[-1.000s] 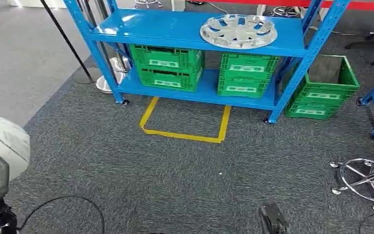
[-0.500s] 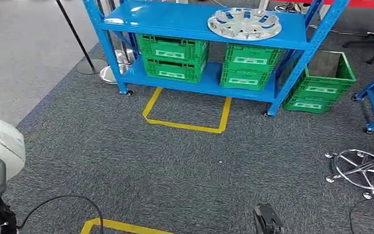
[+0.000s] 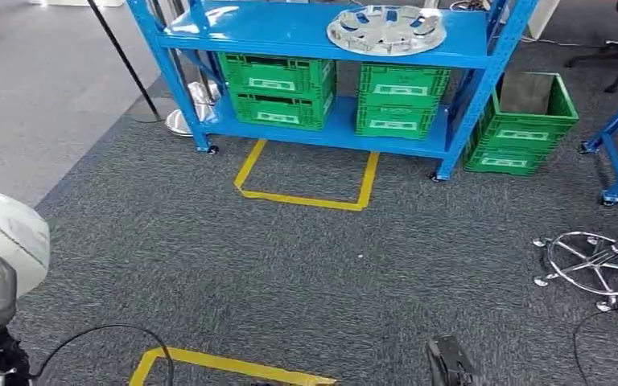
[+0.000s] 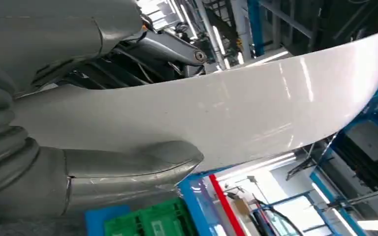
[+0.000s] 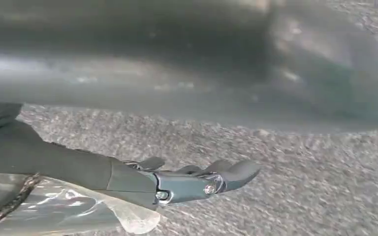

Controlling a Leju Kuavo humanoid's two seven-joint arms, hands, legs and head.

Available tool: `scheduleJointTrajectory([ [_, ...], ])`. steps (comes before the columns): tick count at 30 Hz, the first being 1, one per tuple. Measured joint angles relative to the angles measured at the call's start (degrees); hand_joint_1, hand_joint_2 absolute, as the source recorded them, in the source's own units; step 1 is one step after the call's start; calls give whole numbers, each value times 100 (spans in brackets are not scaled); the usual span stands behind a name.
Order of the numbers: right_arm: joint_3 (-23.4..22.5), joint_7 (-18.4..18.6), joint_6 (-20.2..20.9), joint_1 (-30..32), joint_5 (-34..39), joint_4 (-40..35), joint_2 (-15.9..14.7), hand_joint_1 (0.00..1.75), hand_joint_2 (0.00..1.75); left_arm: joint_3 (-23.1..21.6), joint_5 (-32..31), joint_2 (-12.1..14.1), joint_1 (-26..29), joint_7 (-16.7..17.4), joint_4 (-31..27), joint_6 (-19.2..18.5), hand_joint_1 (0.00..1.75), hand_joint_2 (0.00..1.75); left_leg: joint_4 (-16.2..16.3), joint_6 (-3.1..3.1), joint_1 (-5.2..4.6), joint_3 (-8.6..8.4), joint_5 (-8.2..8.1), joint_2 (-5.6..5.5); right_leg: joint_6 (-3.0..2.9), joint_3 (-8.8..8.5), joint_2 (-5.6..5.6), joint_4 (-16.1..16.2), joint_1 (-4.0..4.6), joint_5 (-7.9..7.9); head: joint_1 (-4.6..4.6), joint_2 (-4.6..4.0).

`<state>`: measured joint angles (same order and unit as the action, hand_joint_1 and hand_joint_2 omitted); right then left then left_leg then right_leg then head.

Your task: Take the parts from the cabinet and place them on the table.

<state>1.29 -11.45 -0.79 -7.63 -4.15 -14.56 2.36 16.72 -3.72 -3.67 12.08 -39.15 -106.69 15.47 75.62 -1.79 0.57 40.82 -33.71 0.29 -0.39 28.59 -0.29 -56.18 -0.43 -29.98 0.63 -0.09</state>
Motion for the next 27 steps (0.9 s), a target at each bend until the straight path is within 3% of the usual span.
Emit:
scheduleJointTrajectory([
  [1, 0, -2, 0, 6, 0, 0, 0, 0, 0, 4, -2, 0, 1, 2, 0, 2, 175, 175, -156, 23, -1, -132, 155, -1, 2, 21, 1, -11, 13, 10, 2, 0],
  [3, 0, -4, 0, 1, 0, 0, 0, 0, 0, 17, 2, 0, 0, 4, 0, 20, 175, 175, -1117, 113, -14, -686, 646, -5, 3, 13, 6, -29, 41, 9, 2, 0],
  [4, 0, -4, 4, 2, 0, 0, 6, 0, 0, 28, 2, 0, -3, 11, 0, 22, 175, 175, -1541, 182, -38, -889, 716, -15, 6, 27, 6, -31, 37, 7, -4, 0],
  [5, -2, -9, 9, -17, 2, 0, 22, 0, 0, 39, 4, 0, -2, 22, -2, 22, 175, 175, -1626, 217, -53, -963, 667, -16, 34, 66, 13, -52, 71, 18, -13, 0],
  [8, -15, -11, 13, -8, 9, 0, 24, 0, 0, 68, 9, 2, -8, 37, -4, 35, 175, 175, -1750, 255, -94, -929, 655, -13, 124, 128, 3, -44, 33, 71, -4, 0],
  [10, -26, -15, 13, -13, 9, 0, 24, 0, 0, 70, 9, -2, -4, 48, -4, 35, 175, 175, -1917, 318, -30, -963, 695, 11, 190, 210, 20, -110, 44, -30, -13, 0],
  [11, -33, -20, 13, -21, 11, 0, 24, 0, 0, 70, 9, -2, -10, 48, -4, 35, 175, 175, -1922, 353, -21, -947, 717, 12, 221, 342, 20, -372, 38, -225, -46, 0],
  [13, -39, -22, 15, -19, 20, 0, 24, 0, 0, 72, 9, -4, -3, 52, -4, 35, 175, 175, -1914, 372, -24, -908, 730, 12, 262, 760, 21, -1271, 11, -634, -39, 0],
  [14, -42, -22, 15, -2, 20, 0, 24, 0, 0, 72, 9, -7, -4, 52, -4, 35, 175, 175, -1913, 376, -26, -897, 738, 12, 279, 944, 21, -1664, 7, -757, -39, 0],
  [15, -46, -22, 15, 15, 22, 0, 24, 0, 0, 72, 9, -11, -2, 52, -2, 35, 175, 175, -1907, 367, -26, -892, 745, 11, 294, 1035, 21, -1841, 6, -737, -42, 0],
  [16, -50, -22, 15, 19, 24, 0, 24, 0, 0, 74, 9, -13, -1, 55, -2, 35, 175, 175, -1898, 363, -24, -892, 747, 10, 300, 968, 20, -1712, 4, -582, -41, 0],
  [17, -55, -24, 15, 12, 26, 0, 24, 0, 0, 74, 9, -15, -1, 55, -2, 37, 175, 175, -1888, 361, -22, -892, 747, 9, 302, 797, 19, -1364, -3, -348, -44, 0],
  [18, -70, -31, 11, 1, 26, 0, 22, 0, 0, 76, 9, -15, -2, 55, -2, 37, 175, 175, -1878, 354, -21, -898, 744, 9, 290, 513, 18, -789, -14, -49, -41, 0],
  [19, -83, -42, 0, -8, 20, 0, 22, 0, 0, 76, 11, -15, -4, 55, -2, 40, 175, 175, -1861, 330, -23, -898, 738, 9, 280, 275, 15, -309, -23, 146, -44, 0],
  [20, -87, -48, -22, -24, -4, 0, 22, 0, 0, 81, 11, -13, -4, 55, -4, 42, 175, 175, -1832, 283, -68, -872, 732, 7, 267, 176, 18, -126, -5, 58, -44, 0],
  [22, -87, -68, -77, -19, -77, -2, 26, 0, 0, 90, 13, -13, -7, 59, -4, 48, 175, 175, -1782, 260, -76, -804, 733, 5, 215, 162, 30, -36, -23, 85, -28, 0],
  [23, -87, -68, -98, -1, -114, -2, 31, 0, 0, 90, 13, -15, -3, 59, -4, 48, 175, 175, -1787, 363, -76, -793, 779, 2, 214, 170, 30, -46, -14, 87, -26, 0],
  [25, -87, -72, -133, 5, -140, -2, 28, 0, 0, 96, 13, -13, -6, 61, -4, 57, 175, 175, -1798, 375, -74, -796, 786, 1, 202, 174, 30, -43, -9, 98, -26, 0],
  [26, -92, -72, -162, -9, -157, -2, 37, 0, 0, 103, 13, -4, -3, 61, -6, 57, 175, 175, -1795, 366, -89, -791, 789, -6, 251, 169, 15, -4, -49, 147, -35, 0],
  [27, -94, -72, -164, -27, -181, -2, 37, 0, 0, 114, 13, -2, -6, 61, -11, 59, 175, 175, -1888, 397, -116, -814, 843, -5, 260, 133, 3, 72, -53, 179, -15, 0],
])
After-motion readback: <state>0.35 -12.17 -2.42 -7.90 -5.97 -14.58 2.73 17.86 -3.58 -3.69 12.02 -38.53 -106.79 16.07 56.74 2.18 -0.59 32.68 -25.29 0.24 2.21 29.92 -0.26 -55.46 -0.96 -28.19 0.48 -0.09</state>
